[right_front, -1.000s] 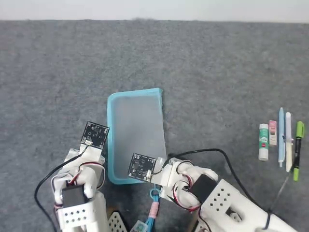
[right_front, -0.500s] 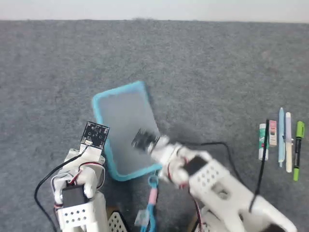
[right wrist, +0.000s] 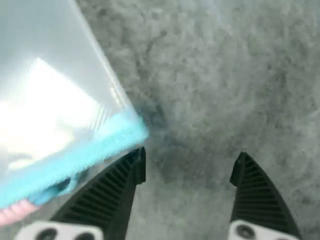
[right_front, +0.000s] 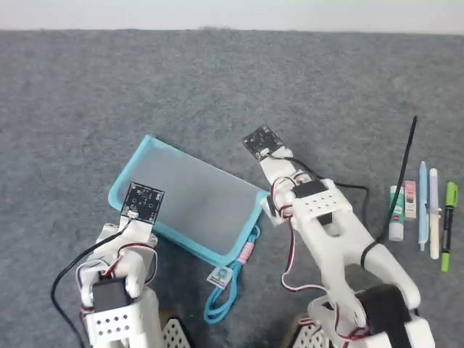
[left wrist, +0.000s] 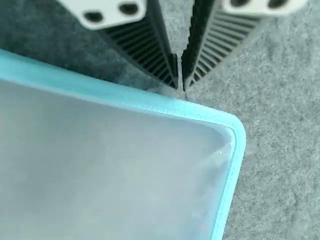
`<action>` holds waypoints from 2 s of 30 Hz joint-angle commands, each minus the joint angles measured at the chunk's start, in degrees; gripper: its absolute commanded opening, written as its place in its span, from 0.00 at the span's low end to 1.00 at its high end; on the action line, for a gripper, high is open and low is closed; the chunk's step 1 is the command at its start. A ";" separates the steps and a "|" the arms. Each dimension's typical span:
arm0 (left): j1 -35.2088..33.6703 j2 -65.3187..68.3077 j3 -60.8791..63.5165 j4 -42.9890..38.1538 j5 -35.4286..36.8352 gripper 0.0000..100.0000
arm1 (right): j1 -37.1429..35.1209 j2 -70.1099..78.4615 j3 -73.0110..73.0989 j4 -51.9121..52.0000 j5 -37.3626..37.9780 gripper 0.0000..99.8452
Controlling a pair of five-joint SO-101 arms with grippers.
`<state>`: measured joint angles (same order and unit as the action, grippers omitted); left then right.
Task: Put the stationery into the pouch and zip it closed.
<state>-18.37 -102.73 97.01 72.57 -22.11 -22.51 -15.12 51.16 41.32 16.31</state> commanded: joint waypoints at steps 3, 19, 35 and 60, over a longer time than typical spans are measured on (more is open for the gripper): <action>-0.09 -0.44 -0.31 0.18 -0.62 0.01 | -4.70 -14.37 -1.05 13.23 -18.55 0.27; -0.09 -0.44 -0.31 0.18 -0.62 0.01 | -23.78 -7.60 2.99 12.35 -25.67 0.27; -0.09 -0.44 -0.31 0.18 -0.62 0.01 | -11.65 18.51 -19.25 15.34 -27.08 0.21; -0.09 -0.44 -0.31 0.18 -0.62 0.01 | 0.75 19.91 -18.64 14.90 -10.55 0.01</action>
<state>-18.37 -102.73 97.01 72.57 -22.11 -24.35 5.10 33.23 57.58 2.86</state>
